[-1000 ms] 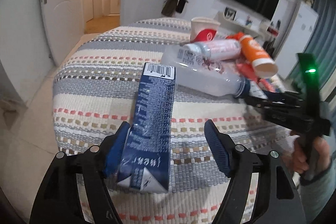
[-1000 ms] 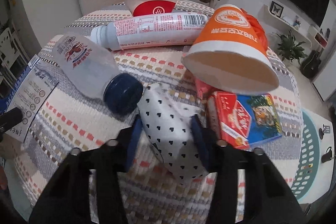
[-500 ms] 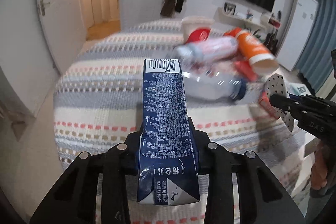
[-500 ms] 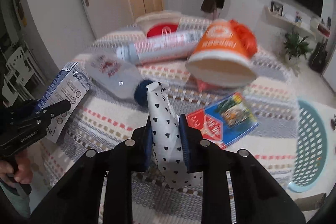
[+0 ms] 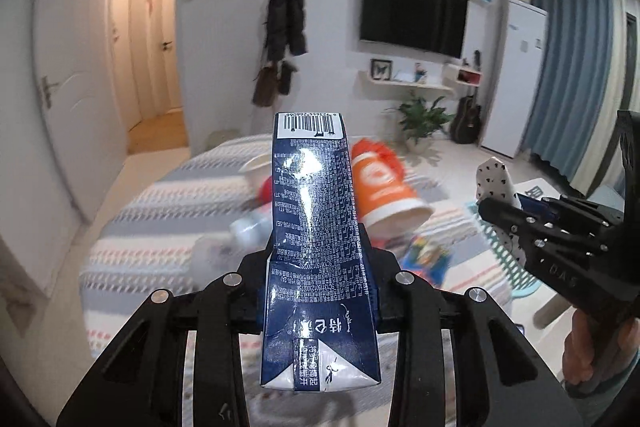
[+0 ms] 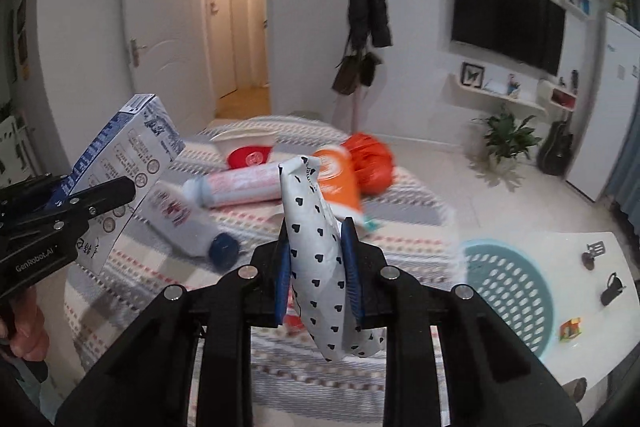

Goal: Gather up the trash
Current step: 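Carry both items over the blue basket and open both tools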

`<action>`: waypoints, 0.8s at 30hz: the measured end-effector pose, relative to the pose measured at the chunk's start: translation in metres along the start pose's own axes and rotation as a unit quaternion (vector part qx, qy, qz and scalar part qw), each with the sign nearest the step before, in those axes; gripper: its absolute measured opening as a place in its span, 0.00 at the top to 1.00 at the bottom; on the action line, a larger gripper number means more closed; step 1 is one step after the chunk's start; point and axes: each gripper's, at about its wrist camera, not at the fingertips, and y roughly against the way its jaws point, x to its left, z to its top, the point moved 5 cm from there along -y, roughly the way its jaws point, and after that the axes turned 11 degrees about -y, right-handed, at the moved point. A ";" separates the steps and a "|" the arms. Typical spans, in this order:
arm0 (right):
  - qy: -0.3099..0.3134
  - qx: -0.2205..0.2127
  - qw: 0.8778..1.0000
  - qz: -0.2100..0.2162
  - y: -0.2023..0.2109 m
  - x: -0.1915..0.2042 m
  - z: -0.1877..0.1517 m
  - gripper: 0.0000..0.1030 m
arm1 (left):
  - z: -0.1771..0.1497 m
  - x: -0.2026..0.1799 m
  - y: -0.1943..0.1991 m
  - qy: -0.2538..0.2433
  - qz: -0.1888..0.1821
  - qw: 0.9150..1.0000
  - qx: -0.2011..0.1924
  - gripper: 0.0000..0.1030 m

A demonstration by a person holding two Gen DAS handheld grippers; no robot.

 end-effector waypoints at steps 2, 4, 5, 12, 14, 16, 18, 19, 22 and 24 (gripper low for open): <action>-0.006 -0.006 1.000 -0.009 0.003 -0.013 0.004 0.80 | 0.008 -0.011 -0.005 -0.009 -0.008 1.000 -0.004 0.68; -0.016 -0.012 1.000 -0.017 0.005 -0.031 0.009 0.80 | 0.018 -0.028 -0.013 -0.023 -0.018 1.000 -0.007 0.68; -0.020 -0.014 0.999 -0.021 0.005 -0.038 0.010 0.80 | 0.022 -0.035 -0.017 -0.028 -0.022 0.999 -0.008 0.68; -0.069 -0.016 0.996 -0.059 0.003 -0.113 0.014 0.80 | 0.048 -0.097 -0.053 -0.070 -0.063 0.995 -0.007 0.68; -0.083 -0.014 0.994 -0.068 0.000 -0.132 0.013 0.80 | 0.052 -0.112 -0.064 -0.079 -0.075 0.994 -0.003 0.68; -0.100 -0.011 0.992 -0.081 -0.003 -0.157 0.010 0.80 | 0.058 -0.132 -0.080 -0.089 -0.090 0.992 0.004 0.68; -0.118 -0.005 0.989 -0.092 -0.008 -0.178 0.005 0.80 | 0.063 -0.148 -0.094 -0.095 -0.103 0.990 0.012 0.68; -0.129 -0.001 0.987 -0.097 -0.010 -0.191 0.003 0.80 | 0.064 -0.154 -0.100 -0.097 -0.108 0.989 0.016 0.68; -0.167 0.012 0.980 -0.108 -0.020 -0.228 -0.006 0.80 | 0.067 -0.179 -0.126 -0.104 -0.123 0.986 0.030 0.68; -0.191 0.024 0.975 -0.112 -0.028 -0.251 -0.013 0.80 | 0.067 -0.194 -0.141 -0.104 -0.136 0.984 0.040 0.68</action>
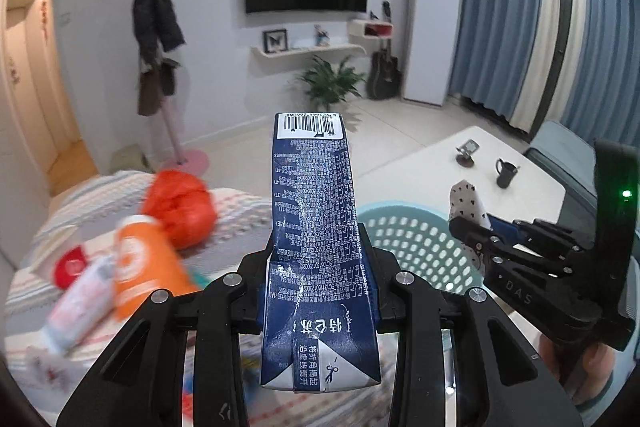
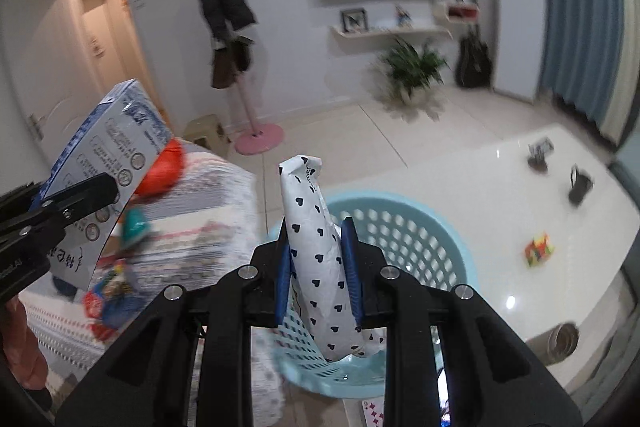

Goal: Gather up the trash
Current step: 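Carry both items over the blue basket and open both tools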

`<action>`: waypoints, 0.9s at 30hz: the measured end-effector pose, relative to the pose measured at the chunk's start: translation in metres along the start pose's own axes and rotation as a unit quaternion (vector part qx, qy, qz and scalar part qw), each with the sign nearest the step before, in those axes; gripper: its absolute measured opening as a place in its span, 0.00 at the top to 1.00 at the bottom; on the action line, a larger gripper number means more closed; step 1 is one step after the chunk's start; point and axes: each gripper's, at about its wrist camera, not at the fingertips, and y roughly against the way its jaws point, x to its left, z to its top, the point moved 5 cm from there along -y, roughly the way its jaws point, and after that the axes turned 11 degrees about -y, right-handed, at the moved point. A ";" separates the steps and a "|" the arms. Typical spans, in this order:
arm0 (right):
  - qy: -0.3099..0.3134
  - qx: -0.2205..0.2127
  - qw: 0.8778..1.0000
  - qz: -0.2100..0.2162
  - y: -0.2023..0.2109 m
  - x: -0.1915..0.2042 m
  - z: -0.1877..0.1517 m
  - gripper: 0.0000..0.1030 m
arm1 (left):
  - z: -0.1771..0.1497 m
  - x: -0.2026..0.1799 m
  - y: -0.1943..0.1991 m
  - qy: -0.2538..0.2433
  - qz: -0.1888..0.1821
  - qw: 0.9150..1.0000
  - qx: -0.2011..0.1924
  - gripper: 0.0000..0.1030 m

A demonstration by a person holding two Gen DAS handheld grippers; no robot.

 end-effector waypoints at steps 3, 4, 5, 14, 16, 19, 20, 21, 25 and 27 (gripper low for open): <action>-0.034 0.023 0.999 -0.014 -0.023 -0.030 -0.004 0.80 | 0.001 -0.013 -0.030 0.003 -0.023 1.000 0.020 0.68; -0.046 0.032 0.998 -0.017 -0.031 -0.040 -0.006 0.80 | 0.000 -0.017 -0.041 0.005 -0.031 0.999 0.029 0.68; -0.058 0.041 0.997 -0.021 -0.040 -0.049 -0.008 0.80 | -0.003 -0.021 -0.052 0.007 -0.040 0.998 0.038 0.68; -0.106 0.091 0.989 -0.042 -0.078 -0.085 -0.035 0.77 | -0.029 -0.041 -0.104 0.020 -0.094 0.991 0.096 0.67; -0.109 0.094 0.989 -0.044 -0.079 -0.090 -0.036 0.76 | -0.030 -0.043 -0.105 0.017 -0.095 0.991 0.096 0.67; -0.113 0.093 0.988 -0.046 -0.076 -0.092 -0.037 0.63 | -0.028 -0.044 -0.100 0.018 -0.100 0.991 0.088 0.56; -0.113 0.090 0.988 -0.048 -0.073 -0.092 -0.036 0.55 | -0.026 -0.045 -0.098 0.014 -0.097 0.992 0.084 0.55; -0.113 0.085 0.989 -0.050 -0.070 -0.092 -0.036 0.53 | -0.025 -0.046 -0.096 0.011 -0.094 0.992 0.082 0.54; -0.113 0.081 0.989 -0.044 -0.060 -0.087 -0.034 0.52 | -0.024 -0.045 -0.081 0.006 -0.089 0.994 0.070 0.51; -0.112 0.079 0.990 -0.042 -0.055 -0.084 -0.034 0.52 | -0.025 -0.043 -0.074 0.006 -0.088 0.994 0.064 0.51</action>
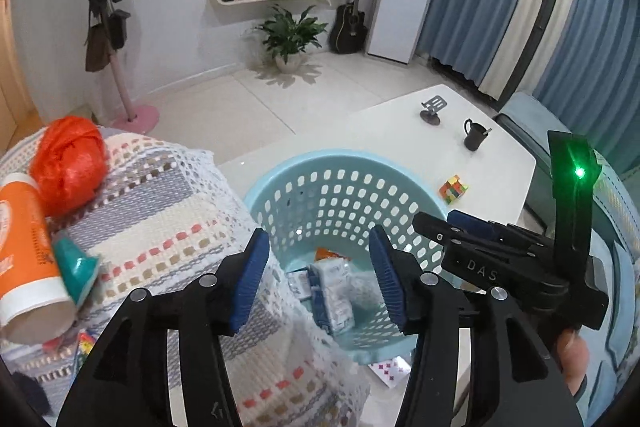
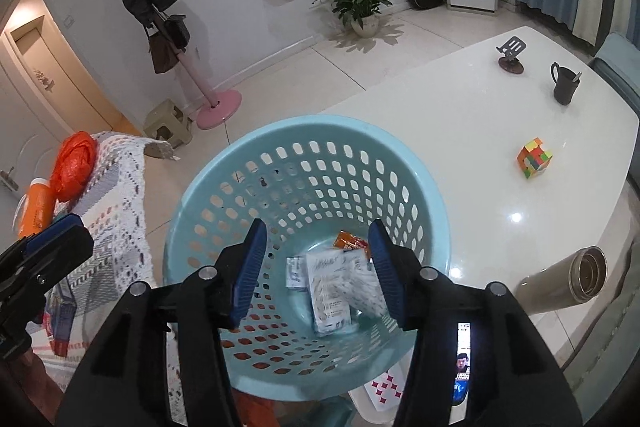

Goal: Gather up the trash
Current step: 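Carry both items over the blue basket and open both tools, then move both tools back over the table toward the remaining trash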

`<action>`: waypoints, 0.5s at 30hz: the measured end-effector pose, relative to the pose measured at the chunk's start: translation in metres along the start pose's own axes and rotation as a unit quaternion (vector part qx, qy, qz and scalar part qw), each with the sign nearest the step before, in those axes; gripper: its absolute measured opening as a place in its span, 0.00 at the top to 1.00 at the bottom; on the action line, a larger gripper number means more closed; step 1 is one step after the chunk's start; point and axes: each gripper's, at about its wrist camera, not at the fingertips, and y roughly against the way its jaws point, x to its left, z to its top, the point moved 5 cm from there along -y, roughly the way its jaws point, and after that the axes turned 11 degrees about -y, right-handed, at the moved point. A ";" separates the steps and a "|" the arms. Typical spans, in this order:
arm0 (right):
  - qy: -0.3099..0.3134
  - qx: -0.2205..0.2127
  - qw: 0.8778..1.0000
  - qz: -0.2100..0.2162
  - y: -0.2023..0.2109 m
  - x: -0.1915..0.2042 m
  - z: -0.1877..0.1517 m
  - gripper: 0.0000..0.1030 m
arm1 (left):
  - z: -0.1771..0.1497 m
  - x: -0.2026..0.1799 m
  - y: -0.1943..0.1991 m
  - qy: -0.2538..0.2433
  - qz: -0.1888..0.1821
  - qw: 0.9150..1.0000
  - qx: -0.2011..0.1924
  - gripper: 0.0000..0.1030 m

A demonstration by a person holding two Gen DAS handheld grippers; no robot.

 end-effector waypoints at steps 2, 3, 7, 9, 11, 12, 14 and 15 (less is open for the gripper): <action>0.002 -0.002 1.000 0.003 0.006 0.005 -0.002 0.52 | -0.003 0.002 0.011 0.001 0.002 1.000 -0.007 0.51; 0.005 -0.002 1.000 0.006 0.009 0.008 -0.004 0.52 | -0.003 0.001 0.014 0.002 0.002 1.000 -0.009 0.51; 0.022 -0.006 1.000 0.013 0.021 0.025 -0.011 0.52 | -0.007 0.009 0.036 0.009 0.006 1.000 -0.025 0.51; 0.032 -0.010 0.999 0.019 0.029 0.037 -0.015 0.52 | -0.012 0.015 0.050 0.014 0.011 0.999 -0.034 0.51; 0.043 -0.016 0.999 0.026 0.037 0.049 -0.019 0.52 | -0.016 0.020 0.062 0.018 0.019 0.999 -0.042 0.51; 0.052 -0.021 0.998 0.033 0.044 0.059 -0.022 0.52 | -0.018 0.022 0.069 0.020 0.024 0.998 -0.045 0.51; 0.065 -0.026 0.997 0.044 0.053 0.077 -0.028 0.52 | -0.027 0.032 0.084 0.031 0.035 0.998 -0.053 0.48; 0.071 -0.029 0.996 0.049 0.057 0.084 -0.030 0.52 | -0.033 0.041 0.094 0.041 0.043 0.997 -0.057 0.47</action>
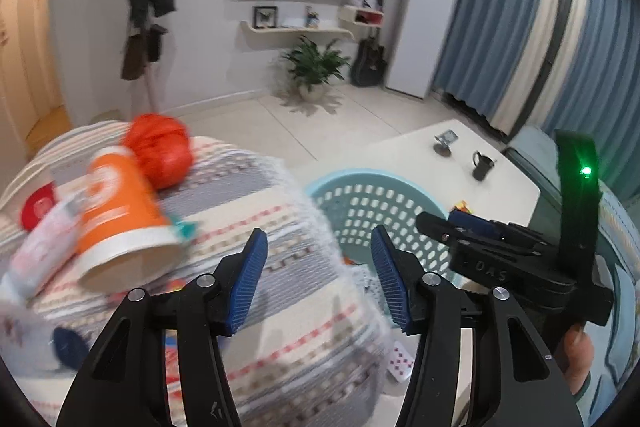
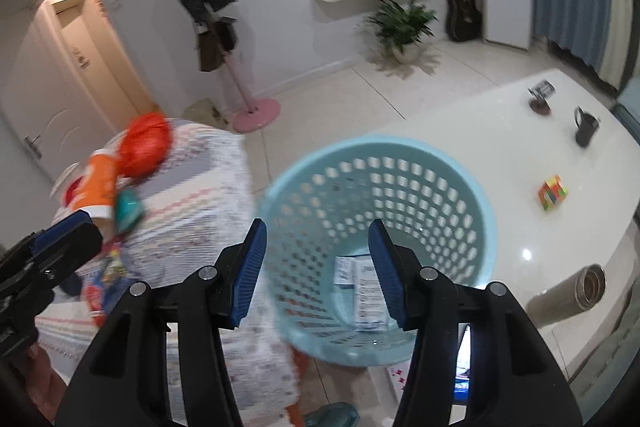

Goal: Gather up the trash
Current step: 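Move both tools back over the table toward the remaining trash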

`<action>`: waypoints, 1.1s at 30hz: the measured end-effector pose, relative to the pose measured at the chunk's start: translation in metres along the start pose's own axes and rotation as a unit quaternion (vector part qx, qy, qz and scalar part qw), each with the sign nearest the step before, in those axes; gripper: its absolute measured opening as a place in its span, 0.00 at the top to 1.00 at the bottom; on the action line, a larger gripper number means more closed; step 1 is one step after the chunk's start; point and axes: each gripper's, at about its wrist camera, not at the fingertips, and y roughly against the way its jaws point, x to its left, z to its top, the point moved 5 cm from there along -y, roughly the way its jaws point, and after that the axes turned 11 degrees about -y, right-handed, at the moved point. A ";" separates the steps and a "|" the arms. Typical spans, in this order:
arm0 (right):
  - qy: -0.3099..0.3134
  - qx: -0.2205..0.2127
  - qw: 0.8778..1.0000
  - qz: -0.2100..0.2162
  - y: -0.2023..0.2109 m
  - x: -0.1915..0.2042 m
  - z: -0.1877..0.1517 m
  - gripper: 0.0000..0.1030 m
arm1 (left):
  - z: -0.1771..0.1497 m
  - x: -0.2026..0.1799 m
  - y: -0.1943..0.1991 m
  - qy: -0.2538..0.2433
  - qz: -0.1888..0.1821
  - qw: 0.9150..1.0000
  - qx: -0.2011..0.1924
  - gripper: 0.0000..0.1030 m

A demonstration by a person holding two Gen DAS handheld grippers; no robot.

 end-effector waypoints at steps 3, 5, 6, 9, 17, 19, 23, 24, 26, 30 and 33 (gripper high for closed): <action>0.026 -0.008 0.999 0.019 0.011 0.031 -0.007 0.52 | -0.012 0.028 0.024 0.025 0.030 0.999 -0.010 0.45; 0.038 -0.009 0.999 0.032 0.015 0.049 -0.012 0.52 | -0.021 0.047 0.037 0.044 0.055 0.997 -0.012 0.41; 0.045 -0.009 0.998 0.040 0.017 0.060 -0.015 0.52 | -0.027 0.060 0.045 0.058 0.070 0.996 -0.013 0.39; 0.068 -0.008 0.996 0.055 0.018 0.091 -0.028 0.52 | -0.046 0.100 0.067 0.105 0.107 0.989 -0.017 0.31; 0.099 0.027 0.992 0.075 -0.006 0.140 -0.062 0.52 | -0.107 0.197 0.112 0.238 0.181 0.954 -0.007 0.21; 0.104 0.038 0.991 0.077 -0.013 0.149 -0.069 0.52 | -0.121 0.214 0.109 0.281 0.167 0.945 0.005 0.21; 0.110 0.044 0.990 0.076 -0.018 0.155 -0.078 0.52 | -0.136 0.240 0.099 0.351 0.129 0.927 0.012 0.20; 0.112 0.043 0.990 0.075 -0.018 0.156 -0.078 0.52 | -0.140 0.243 0.097 0.363 0.128 0.923 0.014 0.20; 0.112 0.042 0.990 0.073 -0.018 0.156 -0.077 0.52 | -0.139 0.250 0.089 0.388 0.142 0.911 0.016 0.20; 0.110 0.045 0.991 0.068 -0.021 0.150 -0.077 0.52 | -0.132 0.253 0.075 0.398 0.151 0.905 0.020 0.18; 0.111 0.051 0.990 0.068 -0.025 0.149 -0.079 0.52 | -0.129 0.255 0.065 0.416 0.171 0.892 0.038 0.18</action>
